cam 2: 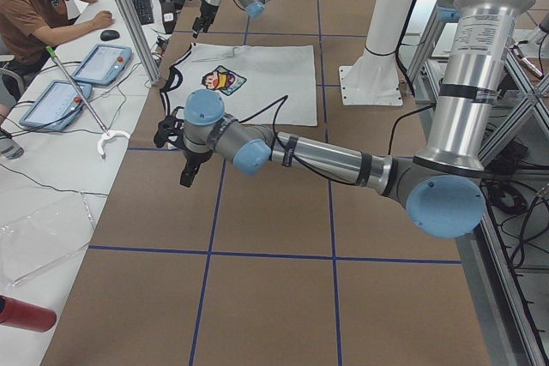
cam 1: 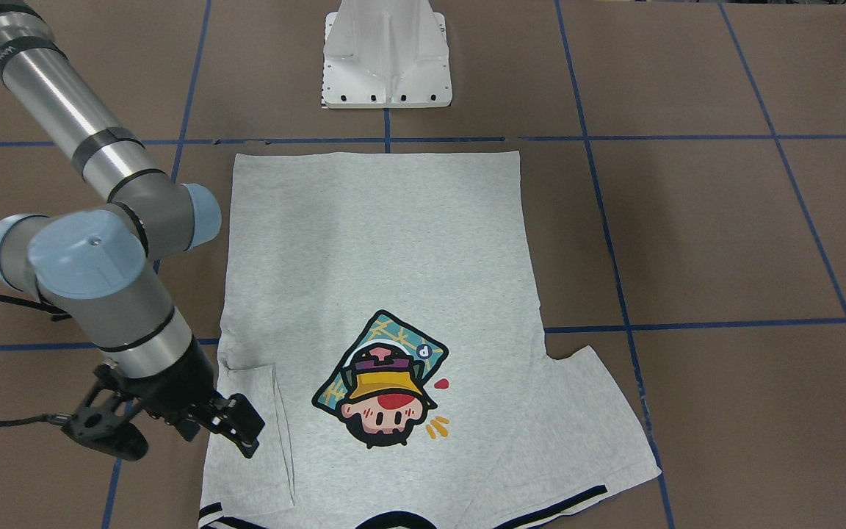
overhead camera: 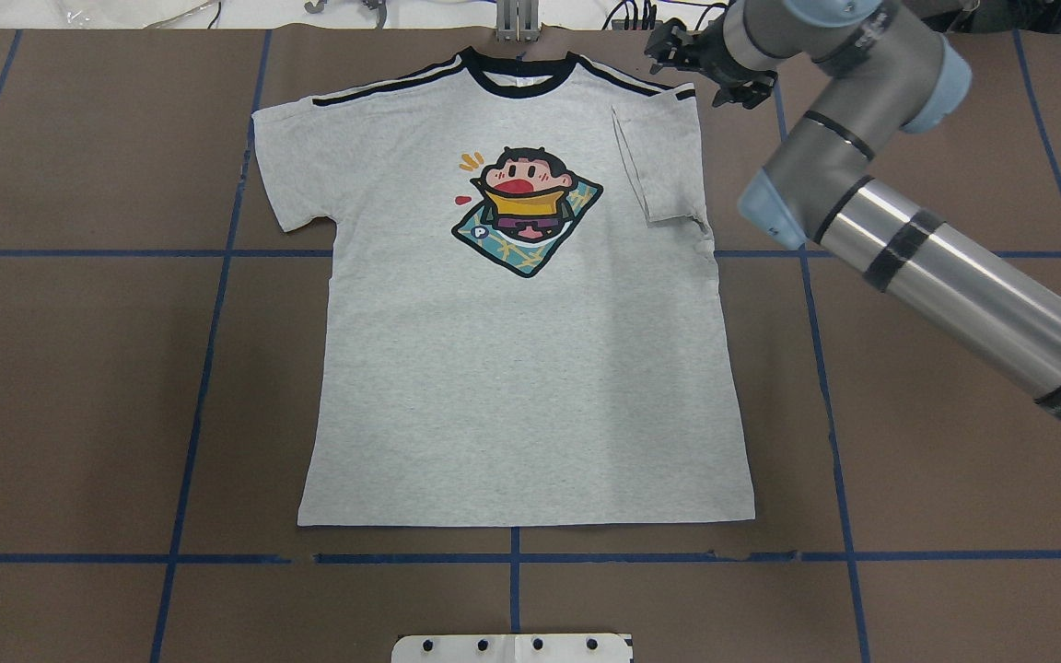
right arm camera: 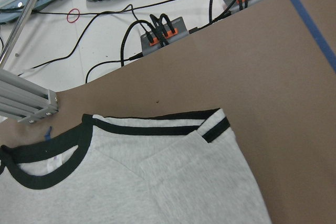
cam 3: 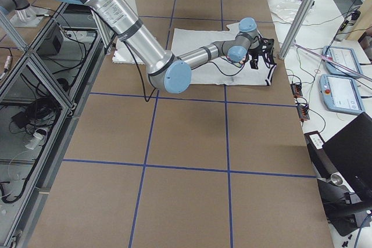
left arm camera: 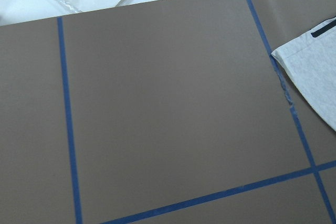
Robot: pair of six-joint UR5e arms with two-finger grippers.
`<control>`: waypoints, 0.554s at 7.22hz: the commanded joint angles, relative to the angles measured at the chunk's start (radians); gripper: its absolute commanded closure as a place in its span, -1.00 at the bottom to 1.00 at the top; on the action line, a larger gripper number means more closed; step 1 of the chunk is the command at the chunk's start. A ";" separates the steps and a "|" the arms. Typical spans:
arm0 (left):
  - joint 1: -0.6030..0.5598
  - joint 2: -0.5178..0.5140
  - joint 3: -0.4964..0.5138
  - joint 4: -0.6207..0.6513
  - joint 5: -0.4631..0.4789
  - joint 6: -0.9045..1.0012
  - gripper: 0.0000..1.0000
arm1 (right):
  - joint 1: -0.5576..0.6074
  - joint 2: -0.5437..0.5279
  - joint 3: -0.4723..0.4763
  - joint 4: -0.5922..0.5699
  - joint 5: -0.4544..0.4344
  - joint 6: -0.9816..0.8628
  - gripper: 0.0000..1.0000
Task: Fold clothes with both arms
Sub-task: 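Release the folded sleeve and raise the right gripper while the left arm approaches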
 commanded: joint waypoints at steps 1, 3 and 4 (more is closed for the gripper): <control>0.094 -0.174 0.207 -0.074 0.000 -0.157 -0.99 | 0.106 -0.143 0.106 0.014 0.212 -0.070 -0.99; 0.138 -0.268 0.420 -0.311 0.004 -0.347 -0.98 | 0.156 -0.236 0.160 0.042 0.302 -0.104 -0.99; 0.202 -0.318 0.500 -0.423 0.073 -0.474 -0.98 | 0.168 -0.291 0.180 0.106 0.315 -0.105 -0.99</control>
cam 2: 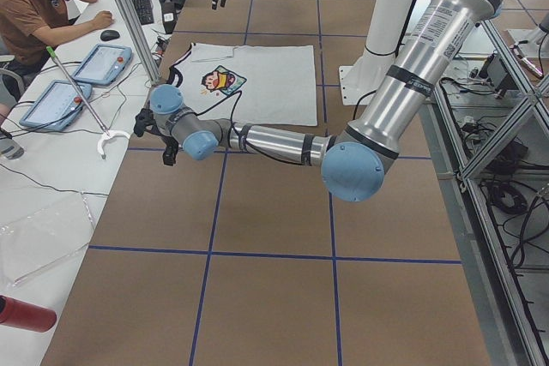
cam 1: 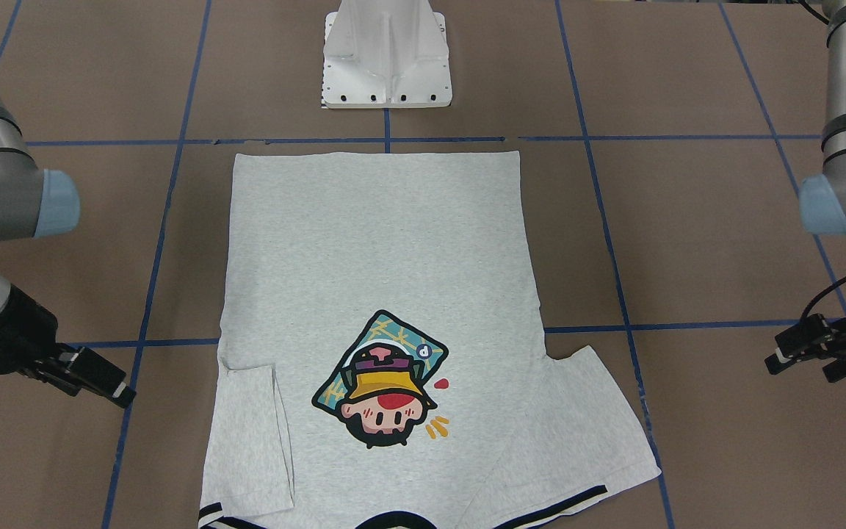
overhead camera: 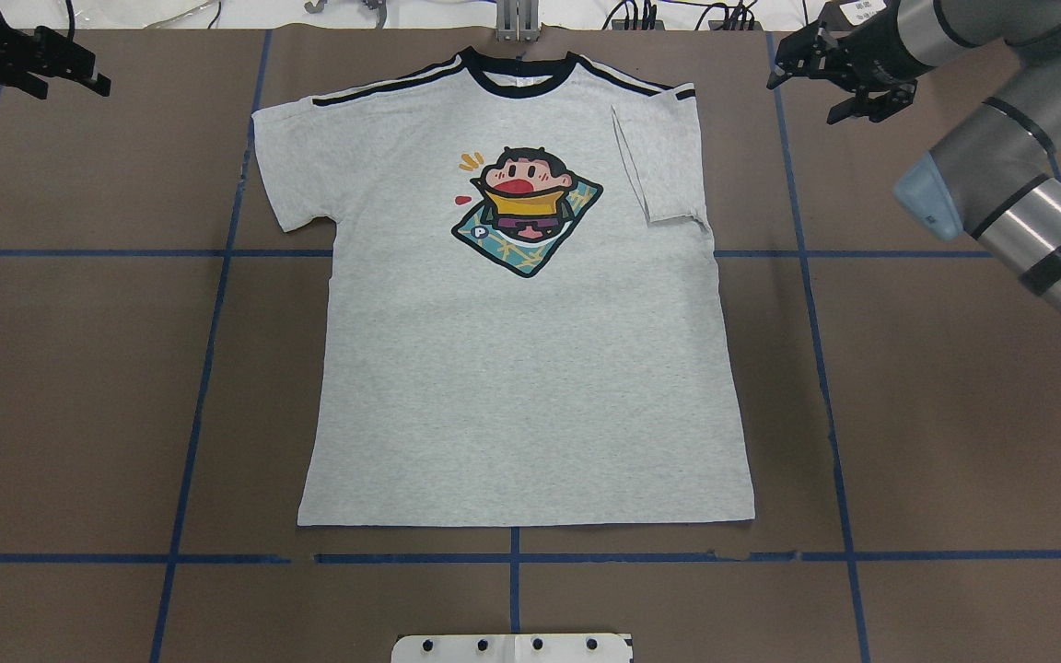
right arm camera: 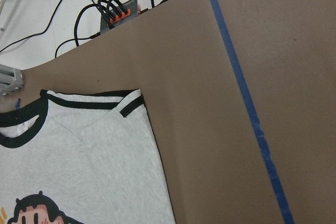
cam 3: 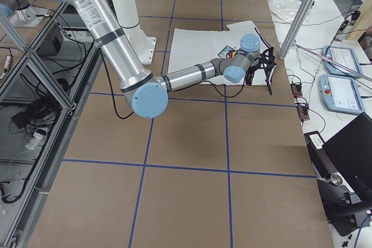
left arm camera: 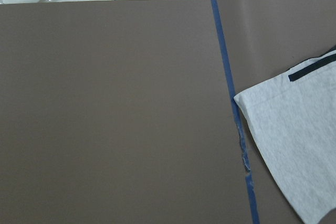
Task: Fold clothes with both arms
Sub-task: 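Release the folded sleeve and raise the right gripper while the left arm approaches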
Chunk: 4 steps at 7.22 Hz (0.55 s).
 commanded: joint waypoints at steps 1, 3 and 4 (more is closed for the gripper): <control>0.133 -0.097 0.150 -0.220 0.224 -0.251 -0.97 | 0.026 -0.122 0.046 0.117 0.052 -0.008 -0.99; 0.185 -0.208 0.306 -0.226 0.331 -0.299 -0.90 | 0.025 -0.160 0.048 0.173 0.049 -0.007 -0.99; 0.195 -0.223 0.330 -0.226 0.332 -0.310 -0.69 | 0.025 -0.161 0.049 0.175 0.049 -0.007 -0.99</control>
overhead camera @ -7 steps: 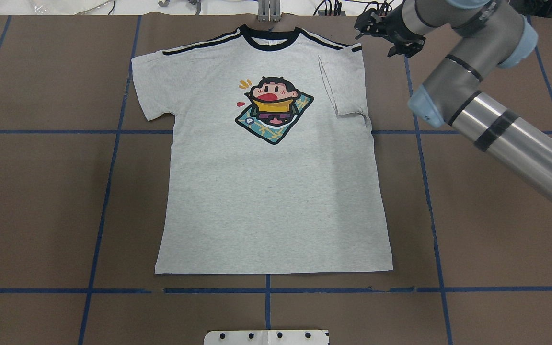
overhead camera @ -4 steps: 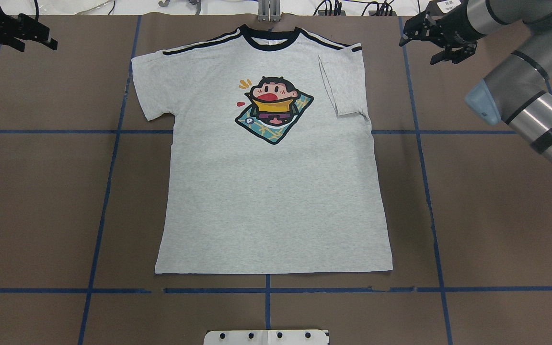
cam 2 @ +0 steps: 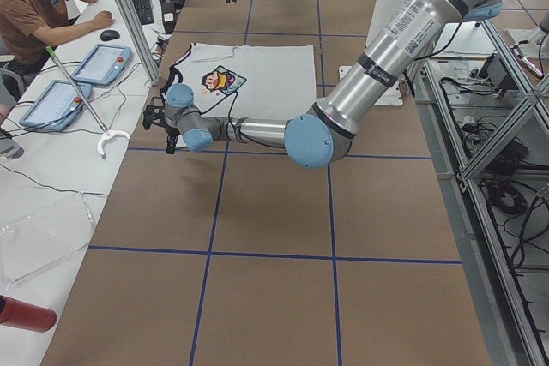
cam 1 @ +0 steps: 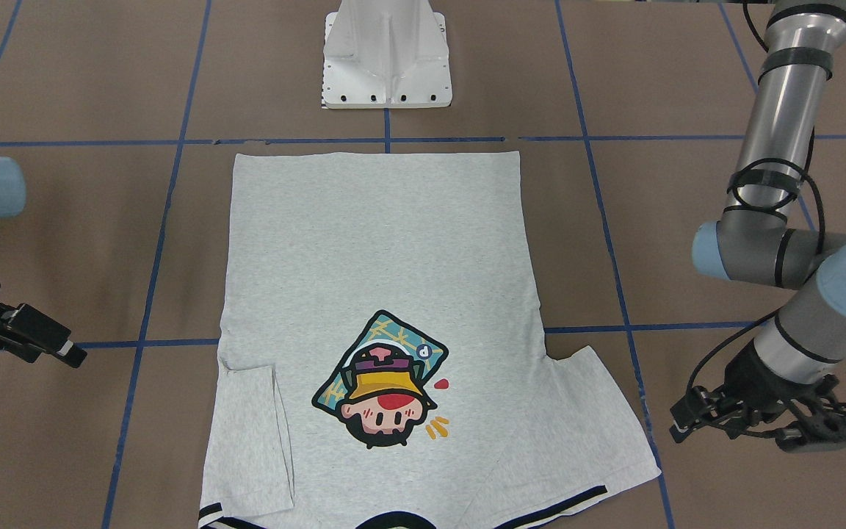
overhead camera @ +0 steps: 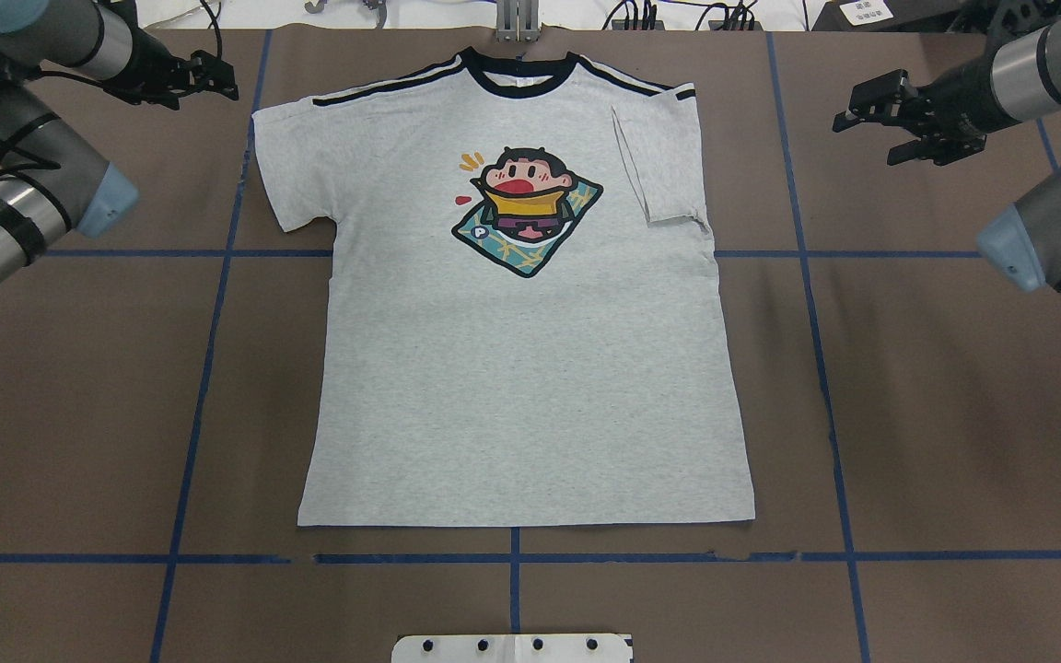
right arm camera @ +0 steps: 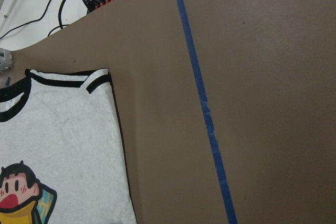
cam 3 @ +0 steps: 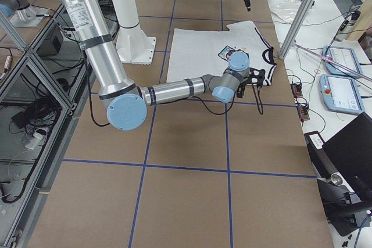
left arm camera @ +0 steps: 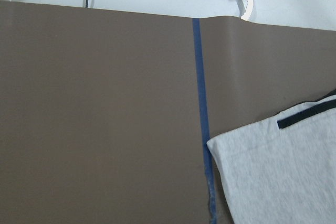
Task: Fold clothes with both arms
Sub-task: 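Release the folded sleeve and raise the right gripper while the left arm approaches, then grasp the sleeve nearest the left gripper and fold it onto the body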
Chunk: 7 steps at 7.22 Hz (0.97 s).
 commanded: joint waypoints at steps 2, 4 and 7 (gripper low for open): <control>0.057 -0.094 0.148 -0.025 0.028 -0.022 -0.50 | 0.000 -0.015 -0.004 0.011 -0.009 -0.001 -0.99; 0.071 -0.120 0.205 -0.044 0.033 -0.024 -0.33 | 0.000 -0.020 -0.006 0.013 -0.021 -0.001 -0.99; 0.078 -0.133 0.235 -0.049 0.033 -0.022 0.23 | 0.000 -0.018 0.000 0.013 -0.026 0.000 -1.00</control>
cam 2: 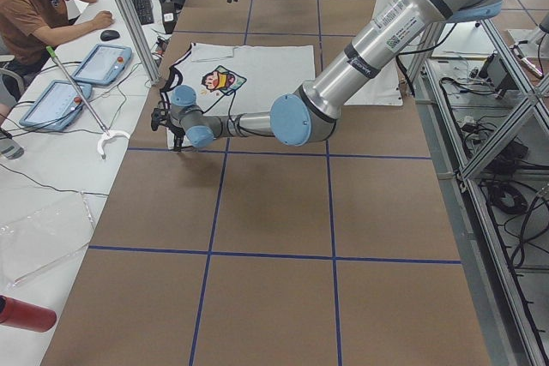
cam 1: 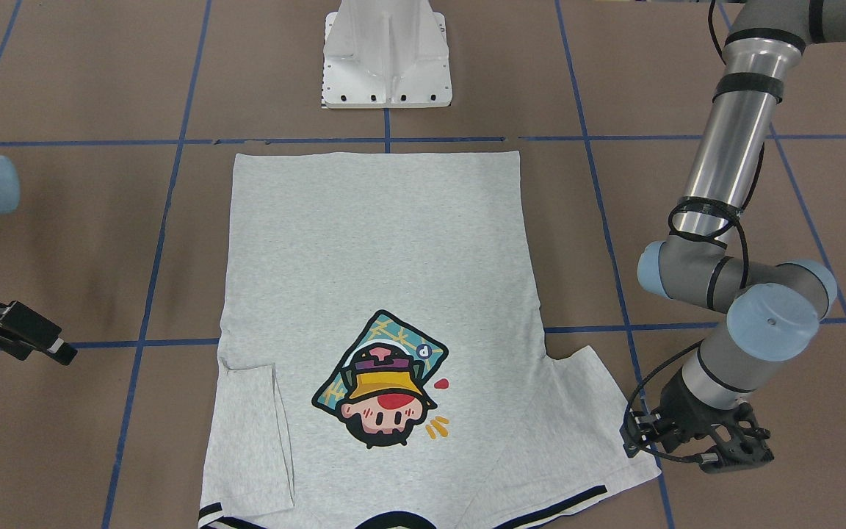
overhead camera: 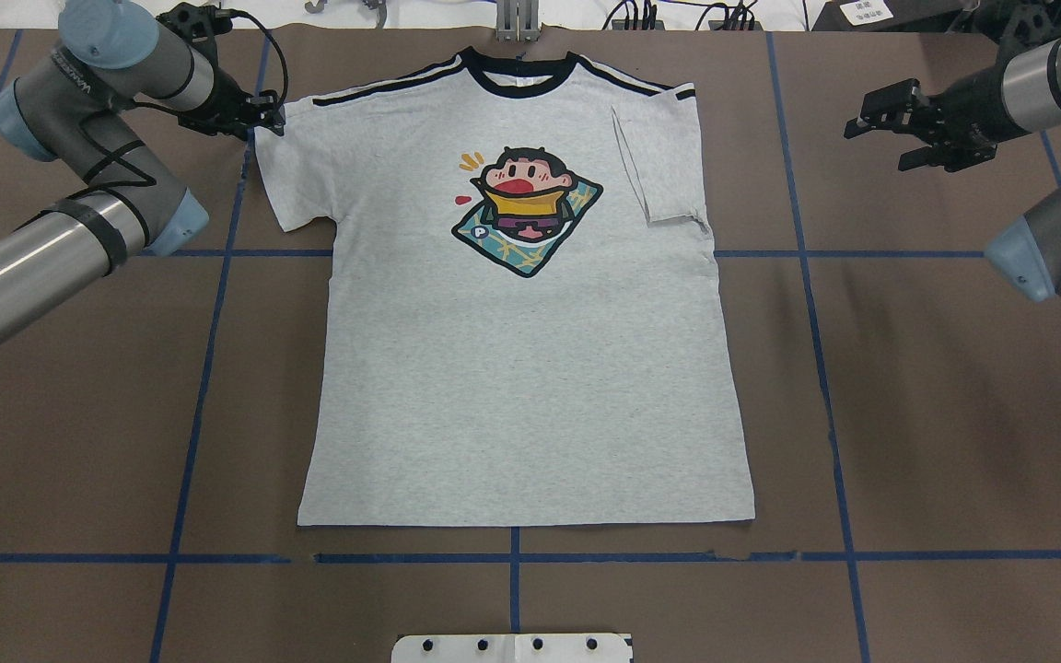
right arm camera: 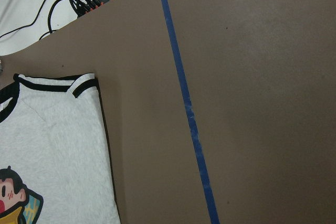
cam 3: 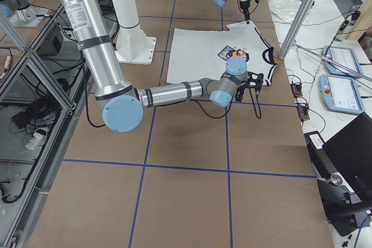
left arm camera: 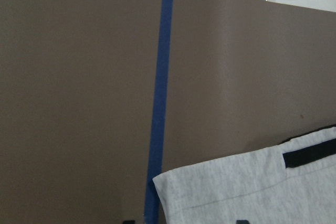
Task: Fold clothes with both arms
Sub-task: 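Grasp the sleeve nearest the left gripper and fold it onto the body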
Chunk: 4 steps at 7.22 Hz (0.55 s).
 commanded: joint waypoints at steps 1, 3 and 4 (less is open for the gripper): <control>0.001 -0.005 0.005 -0.001 0.000 0.002 0.99 | 0.000 0.001 0.003 0.000 -0.001 0.001 -1.00; -0.005 -0.020 0.001 -0.001 -0.006 0.005 1.00 | 0.000 0.001 0.000 0.000 -0.001 0.001 -1.00; -0.008 -0.026 -0.045 0.007 -0.011 -0.003 1.00 | 0.000 0.003 0.001 0.000 -0.001 0.001 -1.00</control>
